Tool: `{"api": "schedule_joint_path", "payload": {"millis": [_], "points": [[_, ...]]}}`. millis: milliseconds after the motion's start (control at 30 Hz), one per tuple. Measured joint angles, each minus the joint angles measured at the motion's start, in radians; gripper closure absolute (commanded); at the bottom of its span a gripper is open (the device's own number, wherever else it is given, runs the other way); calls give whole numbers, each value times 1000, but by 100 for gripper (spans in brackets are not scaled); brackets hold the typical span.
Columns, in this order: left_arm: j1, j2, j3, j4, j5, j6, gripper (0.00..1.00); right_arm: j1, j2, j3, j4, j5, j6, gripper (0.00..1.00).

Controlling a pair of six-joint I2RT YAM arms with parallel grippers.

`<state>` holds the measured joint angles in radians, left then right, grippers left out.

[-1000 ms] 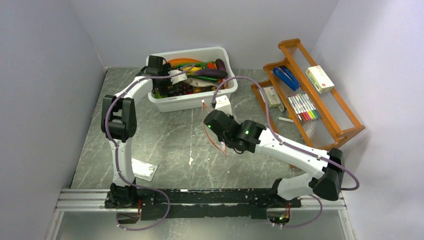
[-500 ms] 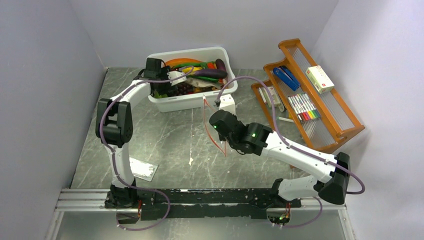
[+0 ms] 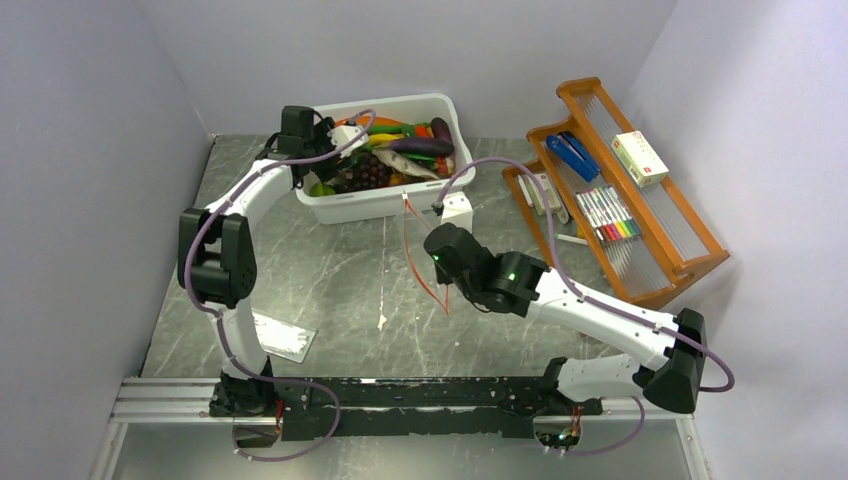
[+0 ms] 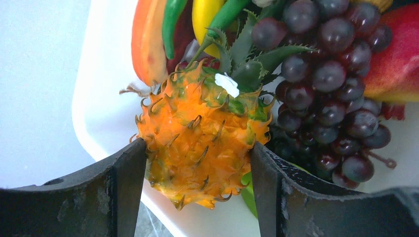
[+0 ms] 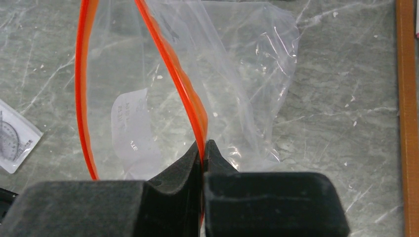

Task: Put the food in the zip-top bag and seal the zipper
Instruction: Pick up the fake fruit from the bin.

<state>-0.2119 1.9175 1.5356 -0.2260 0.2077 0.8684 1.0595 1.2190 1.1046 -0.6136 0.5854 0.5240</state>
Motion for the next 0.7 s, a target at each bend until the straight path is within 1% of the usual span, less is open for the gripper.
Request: {"api": "schedule_joint_path", "payload": {"millis": [200, 433, 700], "points": [[1, -4, 29, -4, 30, -82, 67, 0, -2, -3, 23, -14, -1, 100], [1, -32, 28, -12, 27, -122, 67, 0, -48, -29, 34, -14, -1, 100], [1, -142, -5, -14, 21, -243, 69, 0, -53, -45, 42, -14, 11, 100]]}}
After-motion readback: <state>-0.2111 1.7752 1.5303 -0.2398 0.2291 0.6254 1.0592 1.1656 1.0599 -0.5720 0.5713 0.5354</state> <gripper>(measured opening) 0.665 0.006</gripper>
